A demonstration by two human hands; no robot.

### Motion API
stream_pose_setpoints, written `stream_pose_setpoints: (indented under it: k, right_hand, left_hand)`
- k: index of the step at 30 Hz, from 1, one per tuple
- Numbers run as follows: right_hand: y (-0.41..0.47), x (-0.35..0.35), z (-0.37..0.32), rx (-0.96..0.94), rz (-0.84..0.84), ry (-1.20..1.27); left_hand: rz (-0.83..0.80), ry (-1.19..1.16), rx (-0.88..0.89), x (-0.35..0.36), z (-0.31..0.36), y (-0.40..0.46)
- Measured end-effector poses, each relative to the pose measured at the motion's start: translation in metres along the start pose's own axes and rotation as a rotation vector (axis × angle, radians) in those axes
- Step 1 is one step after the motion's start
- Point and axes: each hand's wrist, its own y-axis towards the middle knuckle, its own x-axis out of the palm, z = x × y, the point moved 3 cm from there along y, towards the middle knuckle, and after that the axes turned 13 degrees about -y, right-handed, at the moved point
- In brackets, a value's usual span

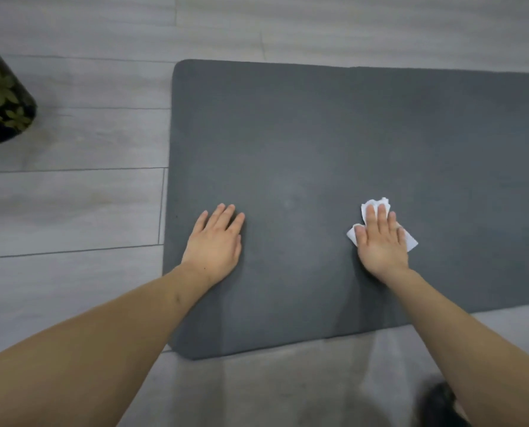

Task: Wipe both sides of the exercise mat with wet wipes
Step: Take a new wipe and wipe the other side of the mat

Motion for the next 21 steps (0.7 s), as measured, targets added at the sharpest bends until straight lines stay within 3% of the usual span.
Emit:
stream_pose_setpoints:
  k: [4,10,17,21]
  right_hand:
    - [-0.01,0.005,-0.029,0.042,0.04,-0.005]
    - [-0.028,0.006,-0.106,-0.099,0.023,-0.053]
    - [-0.09,0.01,-0.302,-0.652,0.006,-0.095]
    - [-0.16,0.031,-0.349,-1.036,0.023,-0.235]
  left_hand:
    - [0.017,0.001,0.007,0.002,-0.005,-0.004]
    - [0.047,-0.026,-0.143,-0.014,-0.061,-0.036]
    - [0.096,0.007,-0.329,-0.046,-0.121,-0.093]
    - [0.118,0.037,-0.402,-0.061,-0.141,-0.111]
